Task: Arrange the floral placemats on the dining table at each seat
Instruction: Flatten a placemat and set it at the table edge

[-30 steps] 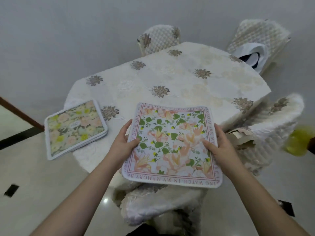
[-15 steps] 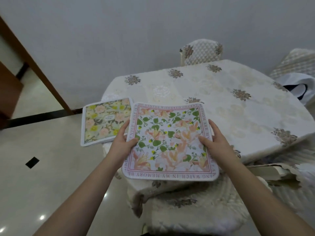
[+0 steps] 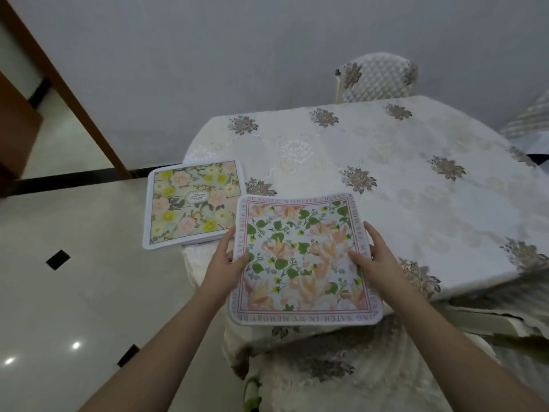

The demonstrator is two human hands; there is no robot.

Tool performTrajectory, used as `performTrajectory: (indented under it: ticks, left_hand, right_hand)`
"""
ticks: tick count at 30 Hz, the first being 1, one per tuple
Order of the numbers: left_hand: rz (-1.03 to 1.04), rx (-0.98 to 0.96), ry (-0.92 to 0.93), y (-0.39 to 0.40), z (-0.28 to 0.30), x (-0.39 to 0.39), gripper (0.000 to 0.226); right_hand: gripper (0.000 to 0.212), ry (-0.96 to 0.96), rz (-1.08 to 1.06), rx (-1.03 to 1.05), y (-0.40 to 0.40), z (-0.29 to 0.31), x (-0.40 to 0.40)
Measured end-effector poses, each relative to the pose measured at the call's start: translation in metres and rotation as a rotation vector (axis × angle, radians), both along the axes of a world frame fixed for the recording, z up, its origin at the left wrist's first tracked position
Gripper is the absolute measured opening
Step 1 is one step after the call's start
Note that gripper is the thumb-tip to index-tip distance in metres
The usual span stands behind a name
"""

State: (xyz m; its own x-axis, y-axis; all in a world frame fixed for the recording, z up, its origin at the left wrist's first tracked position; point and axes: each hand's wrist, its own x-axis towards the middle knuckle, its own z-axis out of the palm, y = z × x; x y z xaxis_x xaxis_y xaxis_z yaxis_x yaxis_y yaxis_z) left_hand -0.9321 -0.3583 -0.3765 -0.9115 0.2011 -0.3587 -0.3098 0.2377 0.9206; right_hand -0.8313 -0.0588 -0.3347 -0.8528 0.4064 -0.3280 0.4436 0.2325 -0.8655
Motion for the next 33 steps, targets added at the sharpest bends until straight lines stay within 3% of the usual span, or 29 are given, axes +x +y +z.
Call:
performTrajectory:
  ticks: [15, 23, 33]
  left_hand:
    - [0.177, 0.021, -0.138, 0.045, -0.054, 0.059, 0.07]
    - [0.17, -0.069, -0.139, 0.055, -0.068, 0.055, 0.069]
    - [0.103, -0.31, -0.041, 0.064, -0.077, 0.044, 0.071]
  right_hand:
    - [0.07, -0.074, 0.222, -0.05, 0.064, -0.063, -0.015]
    - [0.068, -0.064, 0.227, -0.104, 0.079, -0.086, -0.014]
    - [0.065, -0.135, 0.211, 0.008, 0.091, -0.106, -0.023]
